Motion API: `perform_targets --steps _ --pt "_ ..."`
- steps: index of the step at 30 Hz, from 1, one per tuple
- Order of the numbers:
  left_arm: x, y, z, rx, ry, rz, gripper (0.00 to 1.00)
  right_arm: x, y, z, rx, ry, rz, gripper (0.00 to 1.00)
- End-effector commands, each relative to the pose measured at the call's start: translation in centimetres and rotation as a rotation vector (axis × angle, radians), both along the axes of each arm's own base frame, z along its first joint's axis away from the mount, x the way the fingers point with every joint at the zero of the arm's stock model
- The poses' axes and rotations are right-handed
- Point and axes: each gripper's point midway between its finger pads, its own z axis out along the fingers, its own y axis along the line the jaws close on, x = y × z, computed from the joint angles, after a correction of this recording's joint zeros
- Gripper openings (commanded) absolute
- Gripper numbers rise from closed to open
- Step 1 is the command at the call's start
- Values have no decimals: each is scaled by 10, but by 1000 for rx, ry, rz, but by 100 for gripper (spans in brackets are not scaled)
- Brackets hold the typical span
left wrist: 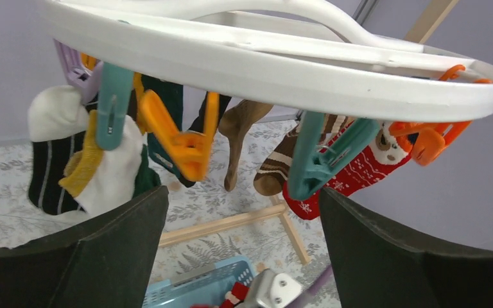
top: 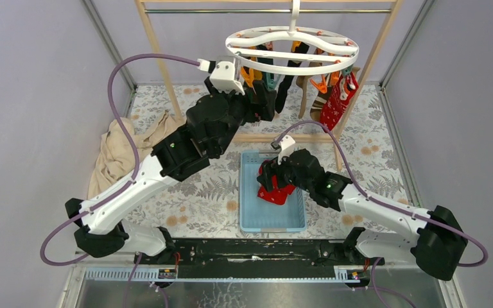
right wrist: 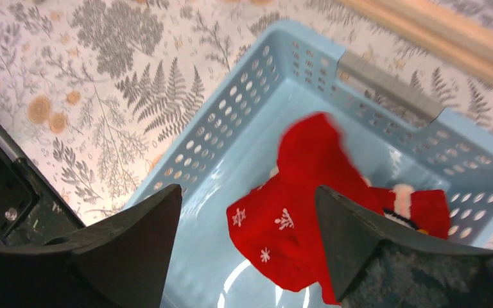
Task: Remove the socks clipped to the hanger
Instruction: Place the sock in the bin.
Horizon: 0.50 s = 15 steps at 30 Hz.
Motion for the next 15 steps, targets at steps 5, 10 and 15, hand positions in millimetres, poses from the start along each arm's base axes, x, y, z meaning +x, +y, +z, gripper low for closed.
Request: perform_targets --steps 5,10,15 --pt "-11 14 4 -28 6 -12 99 35 17 91 152 -270 -39 87" --pt "-18 27 7 -49 4 1 99 57 32 114 193 -352 -72 89" --pt "-27 57 7 -85 1 70 99 80 42 142 274 -448 -143 89"
